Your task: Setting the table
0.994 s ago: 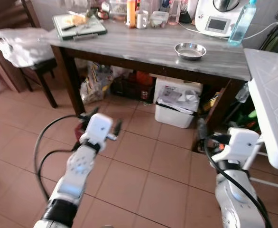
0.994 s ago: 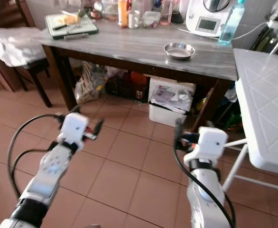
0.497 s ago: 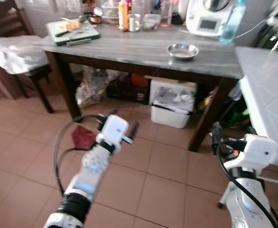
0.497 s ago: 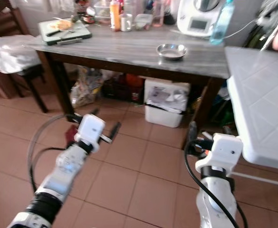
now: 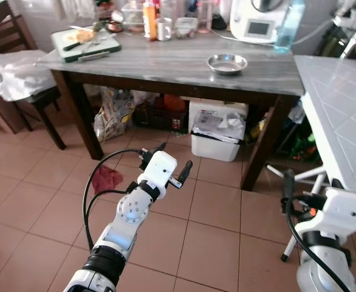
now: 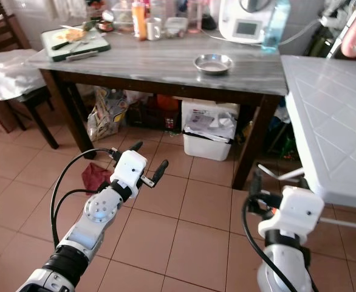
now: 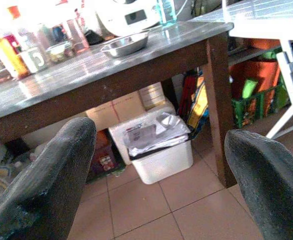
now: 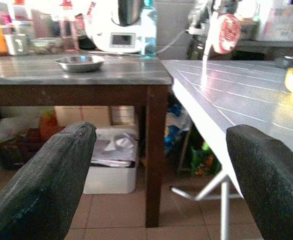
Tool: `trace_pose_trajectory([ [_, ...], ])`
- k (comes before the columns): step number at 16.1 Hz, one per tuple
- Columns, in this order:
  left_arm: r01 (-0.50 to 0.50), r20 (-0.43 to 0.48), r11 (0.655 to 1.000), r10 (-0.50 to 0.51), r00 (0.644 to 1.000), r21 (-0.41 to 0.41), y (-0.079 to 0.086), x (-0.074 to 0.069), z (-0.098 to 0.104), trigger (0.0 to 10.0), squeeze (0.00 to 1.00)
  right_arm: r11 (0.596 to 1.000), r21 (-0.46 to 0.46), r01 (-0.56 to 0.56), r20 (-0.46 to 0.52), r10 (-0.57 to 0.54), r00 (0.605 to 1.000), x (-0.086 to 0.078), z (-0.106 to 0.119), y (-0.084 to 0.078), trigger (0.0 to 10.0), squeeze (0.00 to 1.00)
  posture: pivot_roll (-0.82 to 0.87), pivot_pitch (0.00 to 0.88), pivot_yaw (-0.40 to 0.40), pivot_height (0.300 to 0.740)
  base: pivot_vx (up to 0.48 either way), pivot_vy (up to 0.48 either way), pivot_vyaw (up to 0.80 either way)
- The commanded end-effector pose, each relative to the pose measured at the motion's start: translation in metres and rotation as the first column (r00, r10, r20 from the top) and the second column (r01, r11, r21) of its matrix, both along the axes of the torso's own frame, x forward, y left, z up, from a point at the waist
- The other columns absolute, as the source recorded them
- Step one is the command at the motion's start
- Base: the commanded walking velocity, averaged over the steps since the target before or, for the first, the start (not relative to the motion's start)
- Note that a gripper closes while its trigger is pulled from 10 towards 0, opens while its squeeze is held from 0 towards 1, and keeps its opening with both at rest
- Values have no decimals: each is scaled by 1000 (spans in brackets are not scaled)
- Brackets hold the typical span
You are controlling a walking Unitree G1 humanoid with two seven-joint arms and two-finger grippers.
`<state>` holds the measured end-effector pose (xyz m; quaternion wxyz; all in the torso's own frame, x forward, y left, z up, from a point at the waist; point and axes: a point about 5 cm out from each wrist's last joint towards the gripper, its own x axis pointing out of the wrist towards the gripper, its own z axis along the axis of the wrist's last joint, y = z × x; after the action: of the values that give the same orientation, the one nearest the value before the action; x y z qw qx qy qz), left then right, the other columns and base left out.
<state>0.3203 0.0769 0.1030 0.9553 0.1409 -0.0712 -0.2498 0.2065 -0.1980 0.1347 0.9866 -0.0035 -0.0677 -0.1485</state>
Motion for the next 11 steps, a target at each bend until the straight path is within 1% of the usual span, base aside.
trace_pose_trajectory([
  [1, -20, -6, 1000, 20, 1000, 0, 7, -1, -3, 10000, 0, 1000, 4, 19, 5, -19, 1000, -4, 3, 0, 10000, 0, -98, 82, 48, 714, 0, 0, 0],
  [2, -25, -1, 1000, 25, 1000, -6, 10, -2, -1, 10000, 0, 1000, 17, 17, 8, -17, 1000, -3, 3, 3, 10000, 0, -89, 76, 39, 714, 0, 0, 0],
  [3, -35, -1, 999, 35, 999, 6, 14, -2, -5, 10000, 0, 1000, 26, 13, -9, -13, 1000, -2, -4, 6, 10000, 0, -90, 80, 38, 714, 0, 0, 0],
  [4, -79, -31, 997, 79, 996, 6, 17, 0, -10, 10000, 0, 999, 44, 17, -19, -16, 1000, -2, -8, 8, 10000, 0, -95, 81, 45, 714, 0, 0, 0],
  [5, -99, -45, 995, 99, 994, -4, 19, 2, -10, 10000, 0, 999, 46, 16, -18, -15, 1000, -3, -8, 8, 10000, 0, -99, 81, 55, 714, 0, 0, 0],
  [6, -100, -35, 995, 100, 994, -9, 16, 3, -8, 10000, 0, 998, 46, 33, -26, -32, 999, -7, -11, 6, 10000, 0, -100, 69, 56, 714, 0, 0, 0],
  [7, -97, -30, 995, 96, 995, -10, 15, 5, -6, 10000, 0, 996, 66, 64, -35, -62, 997, -9, -14, 2, 10000, 0, -106, 63, 61, 714, 0, 0, 0],
  [8, -101, -22, 995, 101, 995, -21, 14, 9, -1, 10000, 0, 995, 70, 71, -30, -69, 997, -9, -12, 1, 10000, 0, -110, 66, 68, 714, 0, 0, 0],
  [9, -85, -13, 996, 85, 996, -29, 10, 11, 3, 10000, 0, 997, 47, 67, -32, -65, 997, -8, -11, -1, 10000, 0, -111, 65, 73, 714, 0, 0, 0],
  [11, -59, 0, 998, 59, 998, -29, 6, 9, 5, 10000, 0, 996, 51, 75, -23, -74, 997, -8, -8, -2, 10000, 0, -115, 79, 67, 714, 0, 0, -525],
])
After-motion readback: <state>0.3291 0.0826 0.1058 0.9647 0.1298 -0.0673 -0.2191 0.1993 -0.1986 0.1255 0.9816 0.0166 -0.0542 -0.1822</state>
